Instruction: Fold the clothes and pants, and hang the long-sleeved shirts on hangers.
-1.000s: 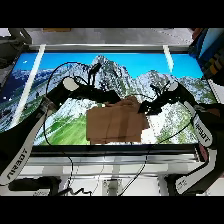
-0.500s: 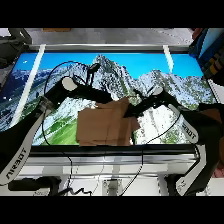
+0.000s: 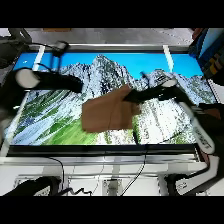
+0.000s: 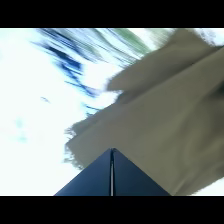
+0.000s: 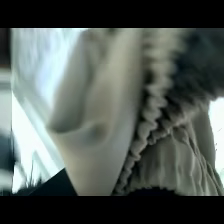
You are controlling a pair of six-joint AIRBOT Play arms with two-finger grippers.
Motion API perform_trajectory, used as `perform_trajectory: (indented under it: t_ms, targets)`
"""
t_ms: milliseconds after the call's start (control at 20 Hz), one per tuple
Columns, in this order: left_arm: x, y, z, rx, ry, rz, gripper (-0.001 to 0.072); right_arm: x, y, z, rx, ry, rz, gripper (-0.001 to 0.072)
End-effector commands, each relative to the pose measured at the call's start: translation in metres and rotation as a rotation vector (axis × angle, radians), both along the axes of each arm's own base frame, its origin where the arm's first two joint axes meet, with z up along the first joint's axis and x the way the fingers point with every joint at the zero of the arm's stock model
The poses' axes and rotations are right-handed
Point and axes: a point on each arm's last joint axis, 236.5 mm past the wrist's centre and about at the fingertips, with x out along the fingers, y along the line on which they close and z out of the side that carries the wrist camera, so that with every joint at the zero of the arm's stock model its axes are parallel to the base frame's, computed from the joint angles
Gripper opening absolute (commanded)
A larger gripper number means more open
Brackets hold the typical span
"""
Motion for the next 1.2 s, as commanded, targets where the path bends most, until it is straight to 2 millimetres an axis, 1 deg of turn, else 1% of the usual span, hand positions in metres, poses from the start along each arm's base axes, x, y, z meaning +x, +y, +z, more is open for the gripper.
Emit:
perform_trajectory:
  t_ms: [0, 50, 100, 200, 250, 300, 350, 450, 500, 600, 700, 750, 800, 850, 900, 950, 1150]
  targets:
    - [-0.029, 0.069, 0.073, 0.174, -0.237, 0.123, 0.0013, 0.013, -0.099, 0.079, -0.044, -0.146, -0.238, 0.0037]
    - [-0.041, 0.078, 0.091, 0.188, -0.288, 0.14, 0.0013, 0.009, -0.139, 0.092, -0.103, -0.162, -0.331, 0.0037]
    - [-0.052, 0.08, 0.106, 0.179, -0.325, 0.144, 0.0013, 0.001, -0.178, 0.1, -0.172, -0.162, -0.419, 0.0036]
    - [-0.073, 0.084, 0.13, 0.159, -0.39, 0.151, 0.0013, -0.027, -0.26, 0.104, -0.338, -0.112, -0.618, 0.0037]
    - [-0.083, 0.085, 0.14, 0.152, -0.418, 0.154, 0.0013, -0.048, -0.303, 0.103, -0.421, -0.07, -0.721, 0.0037]
    - [-0.092, 0.087, 0.148, 0.145, -0.442, 0.157, 0.0013, -0.07, -0.338, 0.101, -0.493, -0.028, -0.806, 0.0037]
    - [-0.1, 0.088, 0.156, 0.139, -0.464, 0.16, 0.0013, -0.097, -0.374, 0.099, -0.566, 0.02, -0.887, 0.0037]
    - [-0.111, 0.091, 0.166, 0.13, -0.496, 0.164, 0.0013, -0.152, -0.429, 0.093, -0.674, 0.127, -1.013, 0.0037]
    - [-0.117, 0.092, 0.17, 0.126, -0.509, 0.165, 0.0012, -0.184, -0.449, 0.086, -0.715, 0.205, -1.06, 0.0037]
    - [-0.124, 0.093, 0.176, 0.121, -0.528, 0.168, 0.0013, -0.241, -0.48, 0.075, -0.765, 0.362, -1.169, 0.0037]
    - [-0.128, 0.094, 0.179, 0.118, -0.538, 0.169, 0.0013, -0.289, -0.504, 0.071, -0.721, 0.529, -1.403, 0.0037]
    - [-0.128, 0.094, 0.18, 0.118, -0.539, 0.169, 0.0013, -0.304, -0.509, 0.07, -0.715, 0.569, -1.454, 0.0037]
    - [-0.128, 0.094, 0.18, 0.118, -0.539, 0.169, 0.0013, -0.311, -0.516, 0.07, -0.715, 0.574, -1.487, 0.0038]
    - [-0.127, 0.094, 0.179, 0.119, -0.538, 0.169, 0.0013, -0.312, -0.527, 0.074, -0.714, 0.548, -1.549, 0.0128]
    - [-0.127, 0.094, 0.179, 0.119, -0.536, 0.168, 0.0013, -0.311, -0.534, 0.077, -0.706, 0.529, -1.593, 0.0455]
    - [-0.127, 0.094, 0.178, 0.119, -0.535, 0.168, 0.0013, -0.309, -0.538, 0.079, -0.709, 0.512, -1.609, 0.0689]
    - [-0.127, 0.094, 0.178, 0.119, -0.535, 0.168, 0.0013, -0.306, -0.544, 0.082, -0.715, 0.483, -1.627, 0.0677]
